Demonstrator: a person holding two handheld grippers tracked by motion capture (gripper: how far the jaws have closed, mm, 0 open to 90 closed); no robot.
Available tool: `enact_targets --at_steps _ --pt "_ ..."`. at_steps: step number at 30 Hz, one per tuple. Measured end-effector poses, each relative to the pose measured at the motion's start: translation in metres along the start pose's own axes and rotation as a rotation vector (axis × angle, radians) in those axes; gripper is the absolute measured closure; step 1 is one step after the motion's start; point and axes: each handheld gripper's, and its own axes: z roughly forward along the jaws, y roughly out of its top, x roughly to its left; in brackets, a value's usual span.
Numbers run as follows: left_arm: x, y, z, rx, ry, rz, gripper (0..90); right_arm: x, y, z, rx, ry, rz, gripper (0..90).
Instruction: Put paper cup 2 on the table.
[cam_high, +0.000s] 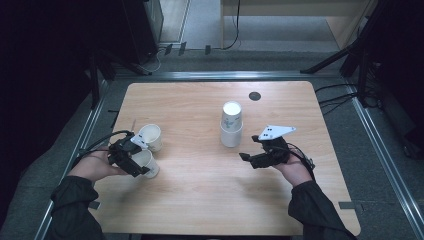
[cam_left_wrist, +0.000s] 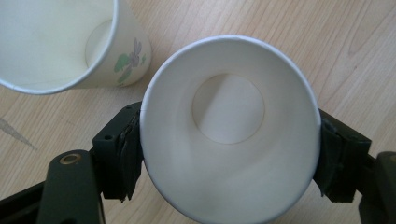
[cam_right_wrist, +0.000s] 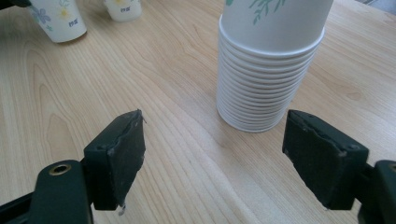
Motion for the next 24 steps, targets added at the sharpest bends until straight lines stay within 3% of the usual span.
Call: enact_targets --at_steps 7,11,13,24 --pt "-0.0006 0.0028 0.0022 -0.006 -0.006 -0.003 20.6 -0.0004 -0.0001 -0.0014 -0.006 -0.007 -0.001 21.4" --pt "0.0011 0.0018 0.0031 -0.018 -0.017 -0.036 18.6 -0.0003 -0.0002 -0.0019 -0.007 -0.008 0.002 21.4" --pt "0.0015 0.0013 0.0028 -0.031 -0.041 -0.045 16.5 0.0002 0.0 -0.002 -0.01 -0.006 -0.004 21.4" --pt "0.0017 0.0017 0.0015 -0.047 -0.074 -0.058 11.1 -0.0006 0.0001 -0.003 -0.013 -0.022 -0.003 21.4"
